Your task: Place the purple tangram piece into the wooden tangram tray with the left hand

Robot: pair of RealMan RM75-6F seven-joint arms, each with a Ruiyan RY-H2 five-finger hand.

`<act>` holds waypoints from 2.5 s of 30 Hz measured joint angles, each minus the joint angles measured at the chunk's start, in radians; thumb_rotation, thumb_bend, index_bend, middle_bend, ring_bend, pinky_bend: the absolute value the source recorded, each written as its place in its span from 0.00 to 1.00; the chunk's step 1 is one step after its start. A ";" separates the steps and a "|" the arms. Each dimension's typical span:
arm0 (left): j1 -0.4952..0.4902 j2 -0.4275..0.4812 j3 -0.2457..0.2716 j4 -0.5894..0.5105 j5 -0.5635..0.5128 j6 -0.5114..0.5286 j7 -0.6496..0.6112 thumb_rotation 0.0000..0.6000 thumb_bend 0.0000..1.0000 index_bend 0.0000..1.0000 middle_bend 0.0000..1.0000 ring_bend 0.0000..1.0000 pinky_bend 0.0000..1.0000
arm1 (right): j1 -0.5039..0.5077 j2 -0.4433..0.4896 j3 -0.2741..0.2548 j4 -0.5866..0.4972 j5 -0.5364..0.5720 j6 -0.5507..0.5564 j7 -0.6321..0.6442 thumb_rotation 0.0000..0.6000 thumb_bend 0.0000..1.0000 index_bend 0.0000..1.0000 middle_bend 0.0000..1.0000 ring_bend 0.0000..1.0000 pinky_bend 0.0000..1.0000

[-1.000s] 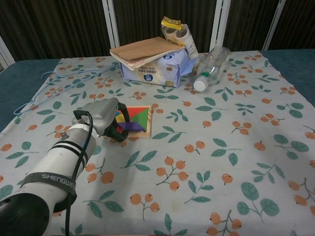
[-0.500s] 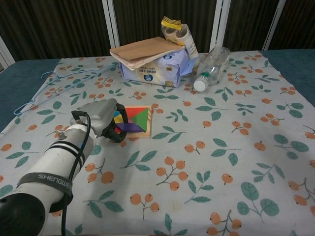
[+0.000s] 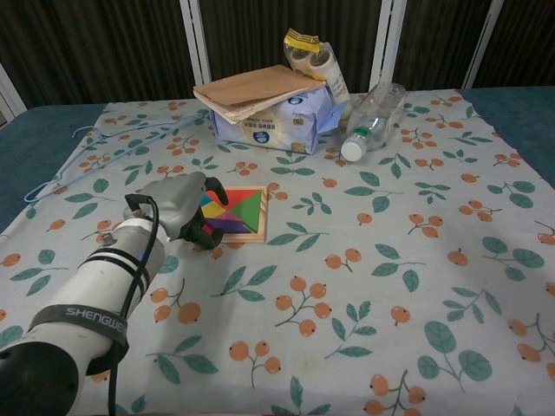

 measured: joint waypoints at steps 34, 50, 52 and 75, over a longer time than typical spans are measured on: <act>0.084 0.104 0.099 -0.114 0.048 0.025 -0.028 1.00 0.38 0.39 1.00 1.00 1.00 | 0.000 -0.007 0.000 -0.006 -0.001 -0.007 -0.022 1.00 0.16 0.00 0.00 0.00 0.00; 0.084 0.087 0.097 -0.101 0.052 0.012 -0.040 1.00 0.39 0.39 1.00 1.00 1.00 | -0.002 -0.004 0.000 -0.004 -0.001 -0.002 -0.012 1.00 0.16 0.00 0.00 0.00 0.00; 0.083 0.083 0.097 -0.101 0.054 0.011 -0.041 1.00 0.39 0.39 1.00 1.00 1.00 | -0.002 -0.004 0.000 -0.004 -0.001 -0.002 -0.011 1.00 0.16 0.00 0.00 0.00 0.00; 0.143 0.251 0.187 -0.283 0.247 0.064 -0.166 1.00 0.39 0.17 0.53 0.53 0.58 | -0.006 0.002 0.000 0.004 -0.007 0.012 0.004 1.00 0.16 0.00 0.00 0.00 0.00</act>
